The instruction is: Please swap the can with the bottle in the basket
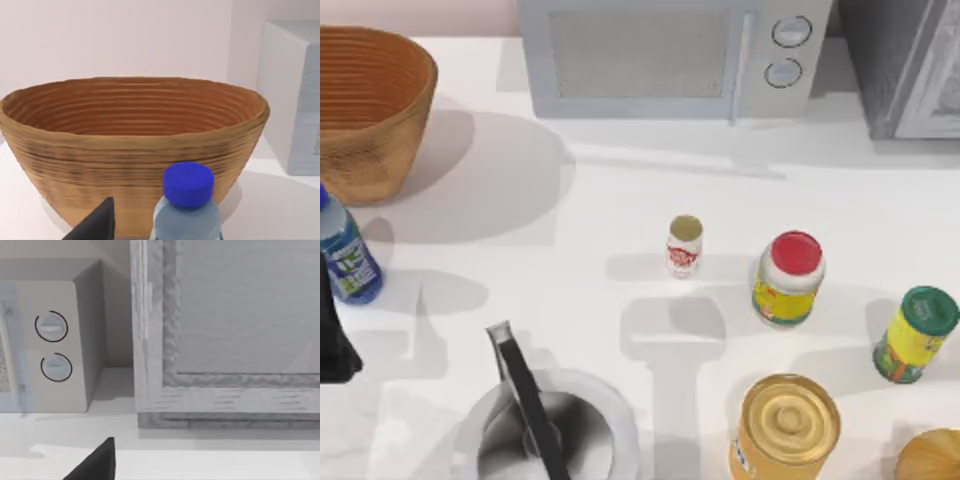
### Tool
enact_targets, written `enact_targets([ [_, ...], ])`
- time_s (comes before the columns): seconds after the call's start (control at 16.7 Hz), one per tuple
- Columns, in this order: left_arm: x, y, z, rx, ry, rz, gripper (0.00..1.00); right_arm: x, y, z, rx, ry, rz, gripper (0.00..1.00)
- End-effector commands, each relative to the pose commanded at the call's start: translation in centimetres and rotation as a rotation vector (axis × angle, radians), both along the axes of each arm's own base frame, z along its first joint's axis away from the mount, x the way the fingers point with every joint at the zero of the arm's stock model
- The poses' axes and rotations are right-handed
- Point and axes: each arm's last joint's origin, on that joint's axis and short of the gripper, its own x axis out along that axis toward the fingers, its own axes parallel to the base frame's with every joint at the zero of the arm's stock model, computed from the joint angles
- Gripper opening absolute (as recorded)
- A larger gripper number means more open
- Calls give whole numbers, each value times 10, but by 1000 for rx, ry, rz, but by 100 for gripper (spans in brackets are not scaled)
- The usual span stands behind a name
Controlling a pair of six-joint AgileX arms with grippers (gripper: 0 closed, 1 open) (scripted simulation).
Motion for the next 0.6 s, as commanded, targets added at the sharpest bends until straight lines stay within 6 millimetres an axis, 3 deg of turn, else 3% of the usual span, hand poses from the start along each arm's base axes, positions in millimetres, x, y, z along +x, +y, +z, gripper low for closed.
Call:
enact_targets([
  [0.36,2,0,2,1,-3,-4,100,0,0,0,0,0,0,100],
  [0.6,14,1,7,5,-3,-9,100,0,0,0,0,0,0,100],
])
